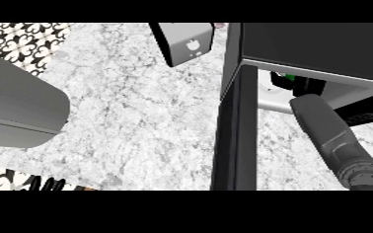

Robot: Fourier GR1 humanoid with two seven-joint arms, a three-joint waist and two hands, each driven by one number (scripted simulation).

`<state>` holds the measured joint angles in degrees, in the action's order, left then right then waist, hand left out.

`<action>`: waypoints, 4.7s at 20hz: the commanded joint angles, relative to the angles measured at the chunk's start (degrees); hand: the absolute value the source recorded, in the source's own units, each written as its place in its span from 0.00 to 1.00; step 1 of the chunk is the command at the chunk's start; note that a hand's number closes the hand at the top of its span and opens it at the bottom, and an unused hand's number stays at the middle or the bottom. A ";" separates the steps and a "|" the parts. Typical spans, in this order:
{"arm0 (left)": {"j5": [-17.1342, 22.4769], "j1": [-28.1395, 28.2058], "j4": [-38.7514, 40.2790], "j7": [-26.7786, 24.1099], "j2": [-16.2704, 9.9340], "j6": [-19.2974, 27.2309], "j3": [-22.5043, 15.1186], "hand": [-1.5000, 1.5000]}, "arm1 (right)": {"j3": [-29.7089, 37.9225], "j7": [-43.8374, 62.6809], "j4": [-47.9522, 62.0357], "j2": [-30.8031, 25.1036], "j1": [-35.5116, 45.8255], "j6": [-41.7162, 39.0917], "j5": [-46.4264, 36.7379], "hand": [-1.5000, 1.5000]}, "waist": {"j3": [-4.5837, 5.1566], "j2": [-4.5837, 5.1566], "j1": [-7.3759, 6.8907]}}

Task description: Pick up the milk, place it into the microwave and close the microwave

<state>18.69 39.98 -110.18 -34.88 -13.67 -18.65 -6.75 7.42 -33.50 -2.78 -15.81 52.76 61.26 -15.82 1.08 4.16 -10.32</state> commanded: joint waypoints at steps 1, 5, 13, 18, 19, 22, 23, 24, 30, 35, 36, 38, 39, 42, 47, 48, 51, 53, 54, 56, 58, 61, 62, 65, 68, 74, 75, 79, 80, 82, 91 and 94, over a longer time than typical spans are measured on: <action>0.61 -0.35 0.77 -0.04 0.14 -0.22 0.30 0.00 | -2.46 -1.51 1.15 2.81 1.13 -5.60 -2.36 0.00 | -1.47 -0.47 0.84; -1.80 -1.50 1.18 0.53 1.45 1.31 -1.54 0.00 | -2.94 -1.96 1.66 3.69 1.81 -8.81 -2.82 0.00 | -1.54 -0.36 1.41; -0.61 -1.44 1.01 -0.12 -0.56 -0.49 0.56 0.00 | -3.42 -1.03 2.15 6.75 4.65 -14.41 -3.27 0.00 | -1.49 -0.58 0.82; -0.66 -2.76 2.50 -0.74 0.60 0.19 0.76 0.00 | 1.56 -6.25 -2.92 8.70 2.50 -20.68 1.89 0.00 | -1.59 -0.93 3.07; -0.47 -2.53 0.86 -0.13 -0.03 0.19 1.10 0.00 | 2.48 -5.74 -3.29 8.54 3.15 -20.33 2.80 0.00 | -1.62 -0.92 2.85; -1.14 -0.62 3.52 -2.74 0.70 -0.55 0.99 0.00 | 4.43 -11.03 -4.85 9.39 -0.73 -25.57 4.99 0.00 | -1.47 -1.71 4.05; -0.04 -1.09 2.36 -1.57 0.47 -0.81 0.87 0.00 | 5.40 -12.77 -5.53 9.42 -1.82 -26.64 5.99 0.00 | -1.54 -1.54 4.42; -1.73 -0.38 0.93 -0.67 0.54 -0.49 -0.96 0.00 | 5.88 -11.81 -5.21 9.89 -0.72 -28.55 6.55 0.00 | -1.54 -1.70 4.43; -2.48 -0.74 0.07 -1.06 1.43 0.75 -0.61 0.00 | 9.54 -20.07 -6.14 9.63 -7.07 -38.68 10.54 0.00 | -1.49 -2.03 6.01; -1.73 2.97 -1.59 -0.81 0.58 -0.09 0.06 0.00 | 10.47 -24.97 -5.63 10.73 -11.48 -42.65 11.51 0.00 | -1.34 -2.85 7.06; -2.93 4.55 -1.52 -1.95 0.83 -0.50 -0.79 0.00 | 10.21 -24.48 -5.25 11.85 -11.52 -42.62 11.32 0.00 | -1.28 -3.16 7.32; -2.04 3.86 -0.47 -2.65 1.36 -0.79 -0.18 0.00 | 10.80 -27.02 -5.88 12.13 -12.82 -42.39 11.79 0.00 | -1.26 -3.20 7.56; -0.73 6.56 -1.70 -2.87 -0.19 -1.69 1.85 0.00 | 10.78 -28.53 -6.35 10.95 -15.32 -45.31 11.99 0.00 | -1.23 -3.50 8.09; -0.59 4.37 0.01 -1.37 0.28 -1.55 1.80 0.00 | 10.32 -29.46 -7.71 12.22 -16.55 -46.67 12.04 0.00 | -1.15 -3.83 9.08; -2.64 4.84 -3.52 2.35 1.43 0.71 -0.53 0.00 | 8.85 -30.00 -11.15 11.42 -21.61 -54.51 12.29 0.00 | -1.09 -4.26 10.26; -4.84 6.87 -4.31 0.85 1.05 -0.26 -1.95 0.00 | 8.56 -30.92 -10.41 13.13 -22.30 -53.96 12.04 0.00 | -1.13 -4.14 9.73; -7.08 3.37 -2.62 2.76 1.92 1.43 -2.92 0.00 | 6.04 -32.03 -12.90 11.46 -27.43 -58.66 10.71 0.00 | -1.07 -4.33 10.61; -7.57 3.80 -3.39 3.58 1.22 0.45 -3.90 0.00 | 5.93 -32.34 -14.98 9.10 -29.88 -60.00 11.07 0.00 | -1.08 -4.29 10.51; -9.40 0.92 0.59 3.35 2.37 1.48 -4.32 0.00 | 6.17 -31.03 -16.77 9.29 -30.60 -61.50 12.09 0.00 | -1.05 -4.36 10.86; -10.61 2.21 0.15 2.22 4.18 2.38 -6.18 0.00 | 5.01 -30.64 -21.56 9.10 -35.53 -61.00 12.12 0.00 | -0.99 -4.59 11.19; -8.22 -0.42 0.58 6.21 3.56 1.51 -5.81 0.00 | 4.97 -29.23 -25.56 9.05 -37.53 -60.45 13.16 0.00 | -1.03 -4.40 10.89; -8.89 1.98 -1.20 5.37 2.58 -0.47 -8.26 0.00 | 5.95 -29.34 -29.75 5.40 -43.17 -65.98 15.64 0.00 | -1.02 -4.47 11.16; -9.49 -3.06 -1.40 10.00 2.96 0.80 -8.67 0.00 | 5.13 -27.95 -32.75 5.28 -43.58 -64.74 15.19 0.00 | -1.00 -4.43 11.64; -12.50 -6.16 0.18 11.24 2.01 -0.53 -10.87 0.00 | 4.50 -30.10 -36.33 5.74 -50.06 -64.46 15.36 1.00 | -1.02 -4.35 11.65; -16.47 -6.46 1.45 11.34 1.70 -0.69 -13.65 0.00 | 5.36 -26.70 -41.56 2.81 -54.63 -67.62 17.66 1.00 | -1.02 -4.35 11.17; -24.59 -16.44 8.29 13.12 6.08 2.57 -17.94 1.00 | 7.17 -24.55 -48.06 1.15 -62.04 -71.33 21.99 0.00 | -1.05 -4.23 10.88; -27.29 -15.60 9.70 11.07 7.47 3.80 -20.92 1.00 | 8.53 -23.84 -48.27 0.58 -60.08 -72.74 24.07 0.00 | -1.06 -4.24 10.70; -26.92 -17.87 11.75 13.45 10.01 5.65 -21.23 1.00 | 11.27 -25.86 -45.90 -4.33 -63.87 -78.98 27.07 0.00 | -1.08 -4.21 10.57; -29.83 -18.88 14.51 13.03 12.90 9.40 -22.11 1.00 | 12.09 -26.64 -46.59 -3.96 -65.51 -78.04 27.87 0.00 | -1.08 -4.22 10.71; -27.85 -25.46 17.93 14.61 13.50 10.60 -18.02 1.00 | 11.61 -28.52 -43.84 -3.46 -64.88 -78.06 27.22 0.00 | -1.10 -4.13 10.75; -33.84 -37.69 30.60 24.26 13.35 4.33 -25.14 1.00 | 11.60 -25.17 -45.09 -9.22 -63.93 -82.52 29.81 0.00 | -1.14 -4.05 11.54; -33.41 -43.38 37.77 25.49 13.66 3.75 -28.65 1.00 | 10.80 -24.73 -46.70 -7.95 -63.08 -81.37 30.45 0.00 | -1.10 -3.97 11.94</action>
<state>-13.94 2.11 -78.81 -12.97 -0.23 -12.28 -32.04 18.50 -54.88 -48.96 -23.45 -11.24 -14.87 13.75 -0.05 0.11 1.45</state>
